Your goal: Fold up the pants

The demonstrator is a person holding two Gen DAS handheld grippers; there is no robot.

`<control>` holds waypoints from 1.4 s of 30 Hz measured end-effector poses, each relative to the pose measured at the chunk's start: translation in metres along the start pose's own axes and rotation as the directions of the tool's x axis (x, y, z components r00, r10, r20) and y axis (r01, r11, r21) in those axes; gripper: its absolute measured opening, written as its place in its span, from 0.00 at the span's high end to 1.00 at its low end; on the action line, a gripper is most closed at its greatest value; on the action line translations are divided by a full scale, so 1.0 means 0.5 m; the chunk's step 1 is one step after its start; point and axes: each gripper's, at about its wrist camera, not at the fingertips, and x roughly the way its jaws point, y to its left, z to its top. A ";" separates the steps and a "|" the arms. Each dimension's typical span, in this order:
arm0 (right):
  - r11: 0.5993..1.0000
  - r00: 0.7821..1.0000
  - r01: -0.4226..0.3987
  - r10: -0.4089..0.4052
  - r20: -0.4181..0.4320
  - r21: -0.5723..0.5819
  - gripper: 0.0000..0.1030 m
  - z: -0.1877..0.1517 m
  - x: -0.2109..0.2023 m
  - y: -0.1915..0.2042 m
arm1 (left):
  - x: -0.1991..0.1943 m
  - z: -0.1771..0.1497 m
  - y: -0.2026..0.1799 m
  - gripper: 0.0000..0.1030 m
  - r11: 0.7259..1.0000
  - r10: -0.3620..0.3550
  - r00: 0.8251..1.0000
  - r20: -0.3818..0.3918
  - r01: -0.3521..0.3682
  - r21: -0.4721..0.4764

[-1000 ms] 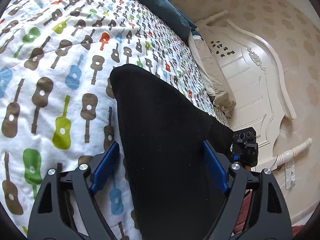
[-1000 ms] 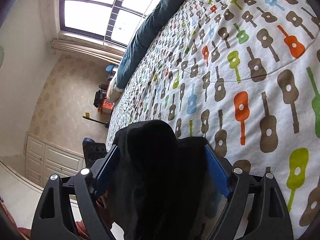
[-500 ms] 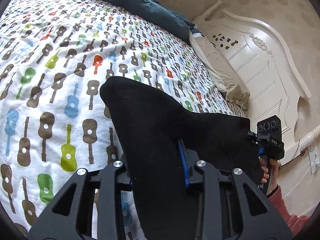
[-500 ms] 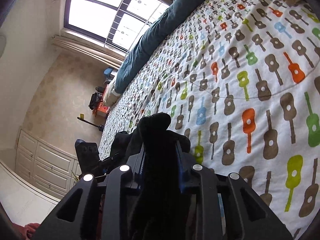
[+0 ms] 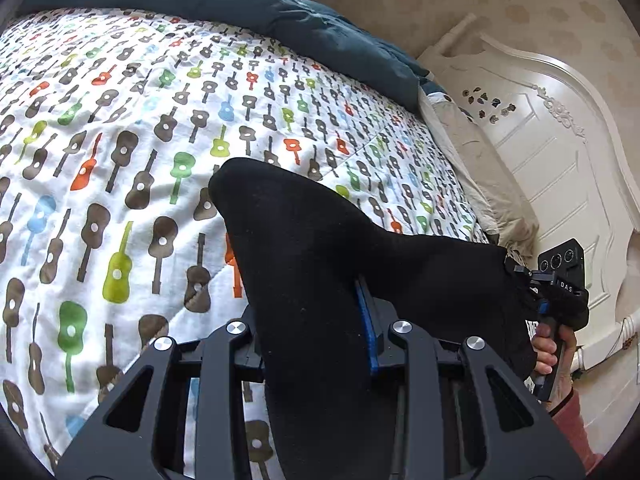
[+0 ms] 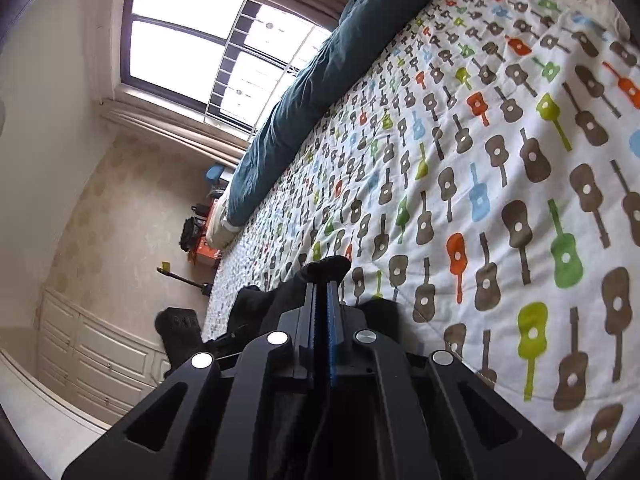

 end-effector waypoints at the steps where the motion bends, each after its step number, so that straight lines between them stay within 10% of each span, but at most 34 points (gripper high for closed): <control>1: 1.000 1.000 -0.001 0.002 -0.028 0.022 0.96 0.007 0.014 -0.012 | 0.008 0.003 0.006 0.69 1.000 0.006 1.000 -0.013 -0.006 -0.008; 7: 0.999 1.000 0.016 -0.015 -0.026 0.036 0.90 -0.021 0.004 -0.028 | 0.010 -0.009 0.019 0.66 1.000 -0.002 1.000 -0.011 0.002 -0.008; 12: 0.997 0.999 0.047 -0.046 -0.012 0.059 0.34 -0.071 -0.032 -0.035 | -0.004 -0.024 0.024 0.54 1.000 0.020 1.000 0.007 -0.020 0.007; 22: 0.995 0.998 0.048 -0.045 -0.039 0.083 0.31 -0.173 -0.067 -0.048 | -0.082 -0.085 0.006 0.25 0.997 0.048 0.999 0.024 -0.049 0.052; 42: 0.991 0.995 0.099 -0.101 0.009 0.094 0.30 -0.245 -0.101 -0.037 | -0.094 -0.170 0.013 0.13 0.996 -0.053 0.998 -0.036 0.050 -0.073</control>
